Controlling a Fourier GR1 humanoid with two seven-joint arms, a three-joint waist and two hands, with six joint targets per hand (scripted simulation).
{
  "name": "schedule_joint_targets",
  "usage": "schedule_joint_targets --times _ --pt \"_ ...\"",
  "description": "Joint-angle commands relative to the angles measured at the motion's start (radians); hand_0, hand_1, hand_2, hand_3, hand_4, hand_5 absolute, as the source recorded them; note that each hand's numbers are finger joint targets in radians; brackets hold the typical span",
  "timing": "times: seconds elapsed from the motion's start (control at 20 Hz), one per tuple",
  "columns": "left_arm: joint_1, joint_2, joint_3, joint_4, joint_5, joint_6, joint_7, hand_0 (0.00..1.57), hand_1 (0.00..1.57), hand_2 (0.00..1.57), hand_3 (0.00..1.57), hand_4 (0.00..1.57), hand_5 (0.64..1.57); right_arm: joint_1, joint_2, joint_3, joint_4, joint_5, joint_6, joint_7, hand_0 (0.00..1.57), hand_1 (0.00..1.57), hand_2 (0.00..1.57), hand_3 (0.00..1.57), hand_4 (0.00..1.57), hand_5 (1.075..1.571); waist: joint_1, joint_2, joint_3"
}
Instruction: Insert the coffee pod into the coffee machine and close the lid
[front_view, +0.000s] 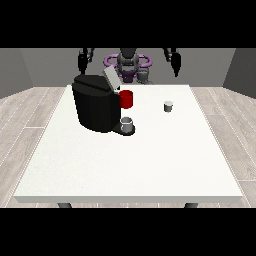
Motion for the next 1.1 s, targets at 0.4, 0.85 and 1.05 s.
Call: schedule_joint_targets --times 0.4,0.85,1.05 --pt "0.028 0.026 0.042 0.002 0.064 -0.124 -0.172 0.0 0.0 0.0 0.0 0.27 1.571 0.015 0.061 -0.091 0.06 0.014 -0.127 -0.099 0.0 0.0 0.0 0.0 0.09 1.571 -0.01 -0.015 -0.0035" --pt "-0.037 0.156 0.085 0.035 -0.068 -0.128 -0.11 0.0 0.0 0.0 0.0 0.0 1.571 0.035 0.07 -0.055 0.041 -0.009 -0.095 -0.099 0.0 0.0 0.0 0.0 0.18 1.571 -0.053 -0.006 -0.0034" --pt "-0.133 0.199 0.134 0.169 -0.078 -0.137 -0.1 0.0 0.0 0.0 0.0 0.0 1.571 0.001 0.079 -0.034 0.041 -0.022 -0.068 -0.147 0.0 0.0 0.0 0.0 0.19 1.571 -0.105 0.074 -0.0036"
